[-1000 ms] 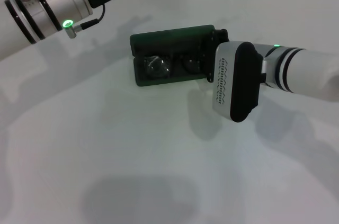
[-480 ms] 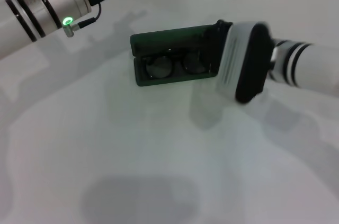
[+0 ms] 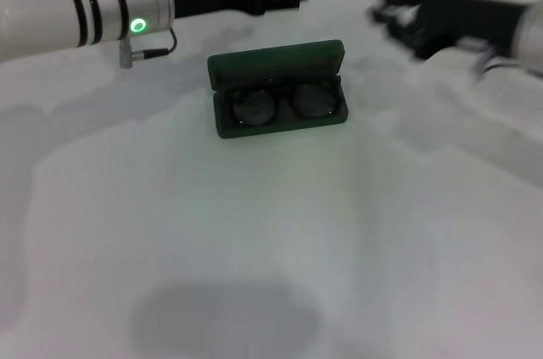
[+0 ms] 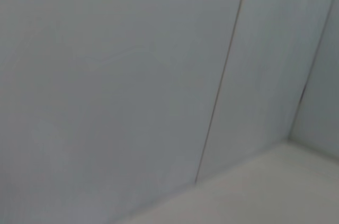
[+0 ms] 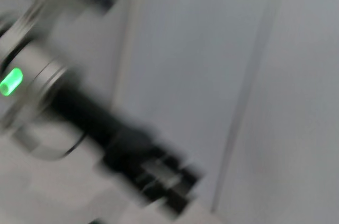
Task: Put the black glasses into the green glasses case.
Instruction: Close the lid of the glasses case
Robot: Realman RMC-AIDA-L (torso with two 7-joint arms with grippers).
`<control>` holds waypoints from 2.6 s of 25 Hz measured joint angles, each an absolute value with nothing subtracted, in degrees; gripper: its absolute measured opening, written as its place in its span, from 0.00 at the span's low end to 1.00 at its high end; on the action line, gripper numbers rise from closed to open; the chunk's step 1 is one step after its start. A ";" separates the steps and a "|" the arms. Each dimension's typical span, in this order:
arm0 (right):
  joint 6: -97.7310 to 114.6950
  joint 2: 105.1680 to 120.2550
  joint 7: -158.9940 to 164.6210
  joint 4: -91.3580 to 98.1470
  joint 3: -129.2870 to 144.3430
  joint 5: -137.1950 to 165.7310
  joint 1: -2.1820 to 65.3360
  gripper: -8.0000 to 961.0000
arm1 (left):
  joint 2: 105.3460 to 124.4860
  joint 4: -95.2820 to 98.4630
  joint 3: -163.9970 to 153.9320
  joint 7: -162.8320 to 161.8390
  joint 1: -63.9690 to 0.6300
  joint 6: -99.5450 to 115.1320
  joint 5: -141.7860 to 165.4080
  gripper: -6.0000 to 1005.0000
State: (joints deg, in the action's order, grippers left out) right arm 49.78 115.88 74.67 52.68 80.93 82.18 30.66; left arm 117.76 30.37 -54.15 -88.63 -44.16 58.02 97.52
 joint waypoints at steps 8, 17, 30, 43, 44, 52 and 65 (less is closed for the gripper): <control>60.18 115.74 68.77 43.02 65.71 73.38 29.09 0.23 | 117.95 32.56 -56.08 -96.10 -44.04 59.63 105.25 0.88; 60.59 115.74 67.13 41.72 64.70 70.46 28.16 0.23 | 116.14 41.31 -59.31 -95.24 -37.15 78.19 106.12 0.88; 60.72 116.09 66.29 40.60 66.49 70.33 29.48 0.23 | 118.03 37.50 -59.23 -99.90 -40.93 69.22 115.47 0.88; 60.70 116.10 66.21 40.31 66.83 70.30 29.76 0.23 | 119.27 36.14 -59.32 -103.55 -42.16 64.75 121.19 0.88; 60.70 116.09 66.19 40.26 66.83 70.31 29.78 0.23 | 119.34 36.25 -59.33 -103.50 -42.17 64.93 121.14 0.88; 60.32 116.07 65.15 40.01 66.79 70.33 29.68 0.23 | 118.16 39.30 -58.81 -98.41 -40.45 73.41 113.63 0.88; 60.69 116.19 64.88 38.49 67.00 70.13 30.54 0.23 | 119.36 36.34 -54.21 -97.10 -43.16 51.38 108.21 0.88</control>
